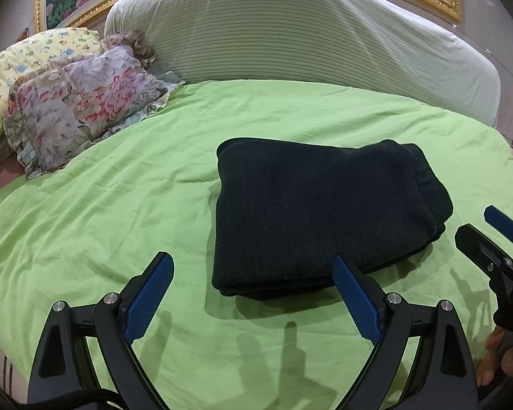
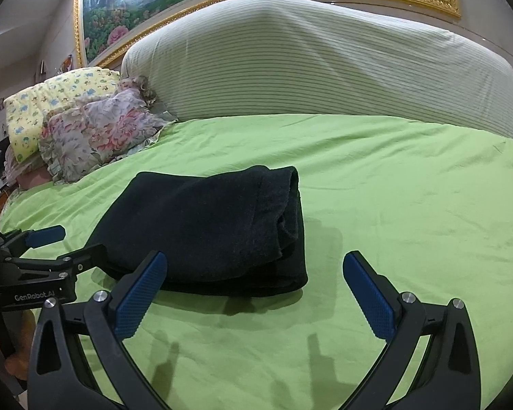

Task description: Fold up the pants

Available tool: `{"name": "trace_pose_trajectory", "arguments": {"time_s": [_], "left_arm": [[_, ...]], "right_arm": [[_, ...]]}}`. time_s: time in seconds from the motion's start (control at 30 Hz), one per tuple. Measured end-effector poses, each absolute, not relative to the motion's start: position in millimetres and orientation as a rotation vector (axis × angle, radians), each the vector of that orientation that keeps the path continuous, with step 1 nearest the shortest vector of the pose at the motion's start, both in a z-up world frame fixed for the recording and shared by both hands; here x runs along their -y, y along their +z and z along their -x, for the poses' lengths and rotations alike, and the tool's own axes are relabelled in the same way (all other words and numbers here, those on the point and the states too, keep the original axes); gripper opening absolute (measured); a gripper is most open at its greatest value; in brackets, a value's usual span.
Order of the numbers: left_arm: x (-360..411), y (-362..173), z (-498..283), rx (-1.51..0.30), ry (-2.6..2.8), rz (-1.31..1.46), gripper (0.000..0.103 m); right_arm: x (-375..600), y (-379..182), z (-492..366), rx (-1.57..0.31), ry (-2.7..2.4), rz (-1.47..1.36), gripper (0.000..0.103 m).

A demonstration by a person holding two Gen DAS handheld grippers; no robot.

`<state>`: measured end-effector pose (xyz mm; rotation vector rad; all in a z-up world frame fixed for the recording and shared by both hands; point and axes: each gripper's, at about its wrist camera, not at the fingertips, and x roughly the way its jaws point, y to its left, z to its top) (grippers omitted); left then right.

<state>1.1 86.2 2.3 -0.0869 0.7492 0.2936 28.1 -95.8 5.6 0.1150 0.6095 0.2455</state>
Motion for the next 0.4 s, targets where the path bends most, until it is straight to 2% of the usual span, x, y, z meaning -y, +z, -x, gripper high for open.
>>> {"name": "trace_pose_trajectory", "arguments": {"time_s": [0.4], "left_arm": [[-82.9, 5.5, -1.9, -0.747, 0.282, 0.077, 0.094]], "right_arm": [[88.3, 3.8, -26.7, -0.617, 0.267, -0.12, 0.103]]}}
